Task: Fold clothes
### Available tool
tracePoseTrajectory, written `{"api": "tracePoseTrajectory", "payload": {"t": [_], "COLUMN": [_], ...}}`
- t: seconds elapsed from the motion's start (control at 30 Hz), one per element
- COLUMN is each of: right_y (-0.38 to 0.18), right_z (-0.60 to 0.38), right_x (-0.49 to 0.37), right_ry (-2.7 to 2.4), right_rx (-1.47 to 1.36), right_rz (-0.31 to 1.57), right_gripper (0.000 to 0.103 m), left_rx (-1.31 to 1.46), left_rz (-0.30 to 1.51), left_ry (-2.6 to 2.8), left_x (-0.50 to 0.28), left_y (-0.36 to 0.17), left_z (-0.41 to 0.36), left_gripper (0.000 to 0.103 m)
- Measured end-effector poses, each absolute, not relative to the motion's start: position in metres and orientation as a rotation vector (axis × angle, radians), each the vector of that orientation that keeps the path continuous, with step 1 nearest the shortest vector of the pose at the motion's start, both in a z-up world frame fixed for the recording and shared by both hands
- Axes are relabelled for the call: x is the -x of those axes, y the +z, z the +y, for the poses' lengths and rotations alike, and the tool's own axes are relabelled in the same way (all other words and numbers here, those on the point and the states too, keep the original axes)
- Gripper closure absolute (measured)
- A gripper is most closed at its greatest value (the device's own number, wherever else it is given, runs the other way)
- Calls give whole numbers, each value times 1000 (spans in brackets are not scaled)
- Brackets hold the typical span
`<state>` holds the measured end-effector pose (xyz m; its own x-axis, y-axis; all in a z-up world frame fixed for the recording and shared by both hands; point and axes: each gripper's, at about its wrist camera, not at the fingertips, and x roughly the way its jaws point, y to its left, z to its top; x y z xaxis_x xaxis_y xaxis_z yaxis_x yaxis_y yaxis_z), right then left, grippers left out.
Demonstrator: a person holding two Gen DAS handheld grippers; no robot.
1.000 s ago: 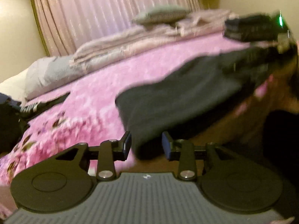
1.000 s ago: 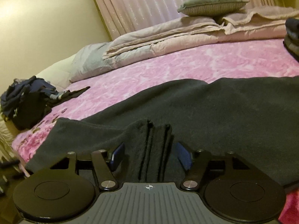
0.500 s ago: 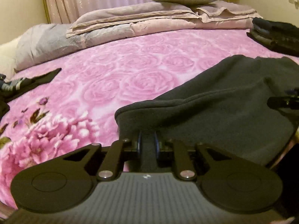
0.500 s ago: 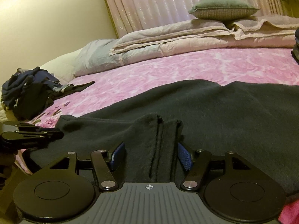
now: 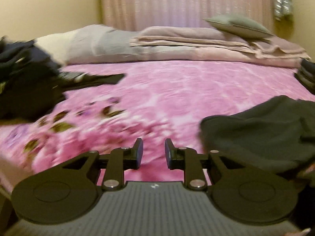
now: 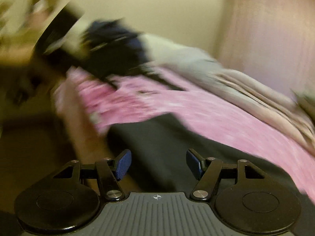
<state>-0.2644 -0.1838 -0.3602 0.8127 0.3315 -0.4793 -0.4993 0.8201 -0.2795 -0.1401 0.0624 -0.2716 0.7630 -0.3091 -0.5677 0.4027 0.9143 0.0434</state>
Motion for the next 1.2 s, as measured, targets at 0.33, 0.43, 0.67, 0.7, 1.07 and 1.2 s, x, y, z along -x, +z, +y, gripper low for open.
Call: {"api": "tracePoseTrajectory", "payload": {"t": [0.33,0.43,0.67,0.7,1.07,1.2], "right_y": [-418,-415,-347,-330,-290,-355], "right_z": [-107,-118,-173,-192,-482,-564], "right_x": [227,217,202,201,324,371], "right_ry": [462,437,390,369,-151,-374], "right_rx": [840,751,292,181,-683,-930], "right_rz": [413,424,354,324,-122,-102], "right_gripper": [38,76,85,85,85,85], "left_rx": [-129,-145,-184,-190,-256,-306], "left_rz": [696,693,647,636,521,489], "left_ry": [-384,-422,-530,-546,-788,-906], "left_x": [167,169,177,179,199,209], "left_y": [-308,-315,-308,-305,-268,-261], "left_z": [88,77,39,32,-76,-128], "left_gripper": [71,69,68,68,64,64]}}
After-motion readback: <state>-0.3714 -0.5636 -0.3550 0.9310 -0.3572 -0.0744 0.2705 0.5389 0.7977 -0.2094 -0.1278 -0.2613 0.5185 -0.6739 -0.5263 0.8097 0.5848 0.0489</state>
